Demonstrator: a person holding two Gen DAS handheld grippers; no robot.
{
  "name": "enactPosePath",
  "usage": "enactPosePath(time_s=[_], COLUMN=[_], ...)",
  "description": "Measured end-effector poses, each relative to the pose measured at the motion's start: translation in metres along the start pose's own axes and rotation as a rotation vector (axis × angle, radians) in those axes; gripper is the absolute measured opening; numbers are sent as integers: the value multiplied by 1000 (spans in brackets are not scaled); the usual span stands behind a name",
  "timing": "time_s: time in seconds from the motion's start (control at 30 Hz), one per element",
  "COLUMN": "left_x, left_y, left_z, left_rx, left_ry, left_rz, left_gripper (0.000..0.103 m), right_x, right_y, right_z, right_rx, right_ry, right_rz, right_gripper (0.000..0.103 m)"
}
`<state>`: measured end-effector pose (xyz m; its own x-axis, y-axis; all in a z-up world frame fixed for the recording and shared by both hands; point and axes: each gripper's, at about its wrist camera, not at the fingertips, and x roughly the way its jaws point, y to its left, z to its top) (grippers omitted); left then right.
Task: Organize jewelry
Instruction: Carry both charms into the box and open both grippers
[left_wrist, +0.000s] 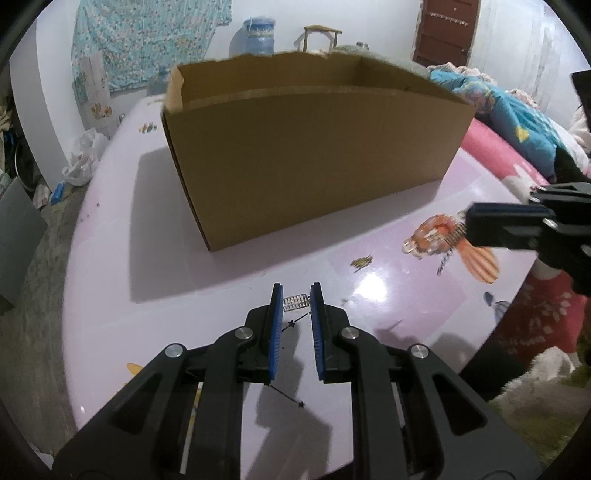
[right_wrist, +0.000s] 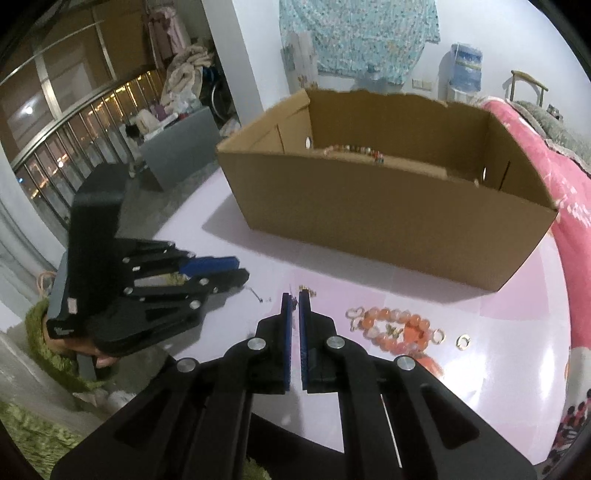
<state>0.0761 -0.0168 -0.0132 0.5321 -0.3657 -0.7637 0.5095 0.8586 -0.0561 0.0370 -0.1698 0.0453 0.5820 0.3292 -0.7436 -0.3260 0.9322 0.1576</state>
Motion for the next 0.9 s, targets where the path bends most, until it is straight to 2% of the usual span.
enactPosePath(time_s=[0.2,0.33,0.47,0.6,0.7,0.8,0.9], left_x=[-47,-78,-100,-95,-73,-23,28], left_y=[-4,-5,2,3,7,11,13], left_z=[15,36,73,121,152,197,227], left_rx=[32,40,51,83,77,58,14], left_ry=[-81,-152,-229,-251,-211,-96,45], left_rz=[3,-11,-43,-77,-122,-170,-207], left_gripper=[14,14,14,14,14,14,14], right_x=[-25,-45,-60,-58,-39,-9,40], right_y=[-1,-7,-19,-42,-63,-87,-115], right_z=[22,46,80,122,151,175,198], right_rx=[-18,-30,-60,-72,-59,-21,36], right_ry=[-91,-167,-238,-260,-220,-132,24], right_rz=[18,52,74,95,107,110,72], right_gripper=[4,4,4,4,4,4,4])
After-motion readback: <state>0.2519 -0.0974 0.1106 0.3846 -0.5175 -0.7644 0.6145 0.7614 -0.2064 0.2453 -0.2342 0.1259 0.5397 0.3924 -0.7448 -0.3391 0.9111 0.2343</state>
